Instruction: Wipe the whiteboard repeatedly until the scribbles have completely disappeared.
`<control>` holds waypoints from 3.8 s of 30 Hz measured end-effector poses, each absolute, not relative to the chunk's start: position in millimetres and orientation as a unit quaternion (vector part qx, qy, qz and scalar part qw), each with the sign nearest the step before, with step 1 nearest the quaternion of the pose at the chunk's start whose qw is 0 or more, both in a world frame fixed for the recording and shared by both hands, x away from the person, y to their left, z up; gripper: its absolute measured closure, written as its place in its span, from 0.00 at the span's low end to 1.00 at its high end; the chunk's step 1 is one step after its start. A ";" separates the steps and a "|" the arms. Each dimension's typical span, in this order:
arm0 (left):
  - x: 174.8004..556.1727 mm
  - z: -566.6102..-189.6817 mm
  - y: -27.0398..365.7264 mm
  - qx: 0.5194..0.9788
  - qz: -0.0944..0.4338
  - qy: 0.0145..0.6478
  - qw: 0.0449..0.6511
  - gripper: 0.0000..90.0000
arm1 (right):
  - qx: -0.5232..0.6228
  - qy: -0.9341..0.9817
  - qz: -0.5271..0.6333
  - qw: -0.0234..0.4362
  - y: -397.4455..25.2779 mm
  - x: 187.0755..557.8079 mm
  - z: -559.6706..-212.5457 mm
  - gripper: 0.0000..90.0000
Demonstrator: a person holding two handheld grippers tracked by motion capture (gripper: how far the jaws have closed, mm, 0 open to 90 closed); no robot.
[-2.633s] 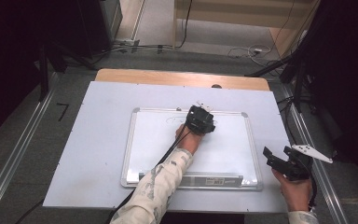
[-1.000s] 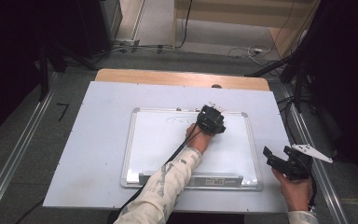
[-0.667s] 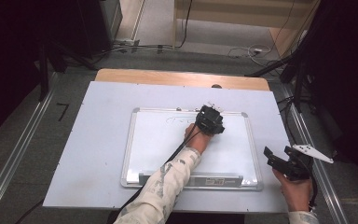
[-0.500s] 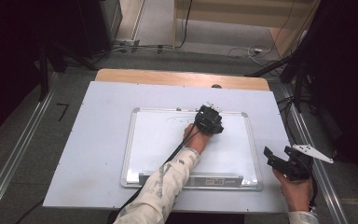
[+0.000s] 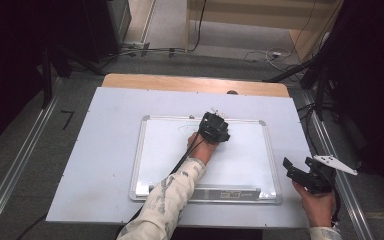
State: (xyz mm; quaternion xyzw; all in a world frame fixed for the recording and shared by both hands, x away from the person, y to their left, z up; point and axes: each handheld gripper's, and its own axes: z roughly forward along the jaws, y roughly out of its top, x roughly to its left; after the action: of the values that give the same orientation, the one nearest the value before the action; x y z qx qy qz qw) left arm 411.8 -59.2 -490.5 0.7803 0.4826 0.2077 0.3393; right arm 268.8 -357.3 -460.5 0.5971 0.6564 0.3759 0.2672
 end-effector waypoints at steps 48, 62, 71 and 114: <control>415.9 -489.3 -59.0 0.791 0.202 0.474 0.330 0.45 | 0.597 0.657 0.376 0.266 -354.6 270.7 -460.7 0.19; 418.0 -489.3 -75.9 0.792 0.203 0.472 0.330 0.45 | 0.594 0.659 0.377 0.267 -353.3 272.0 -461.2 0.19; 418.2 -489.1 -76.9 0.790 0.199 0.476 0.330 0.45 | 0.595 0.658 0.377 0.266 -353.6 272.4 -461.7 0.20; 404.7 -490.7 26.6 0.769 0.208 0.513 0.320 0.45 | 0.599 0.656 0.372 0.268 -353.0 270.3 -462.0 0.20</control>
State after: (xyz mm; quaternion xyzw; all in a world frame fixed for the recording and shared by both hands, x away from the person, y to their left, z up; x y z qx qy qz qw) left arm 404.7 26.6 -490.7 0.7688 0.5131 0.2076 0.3202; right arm 270.3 -353.0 -462.0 0.5994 0.6559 0.3723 0.2679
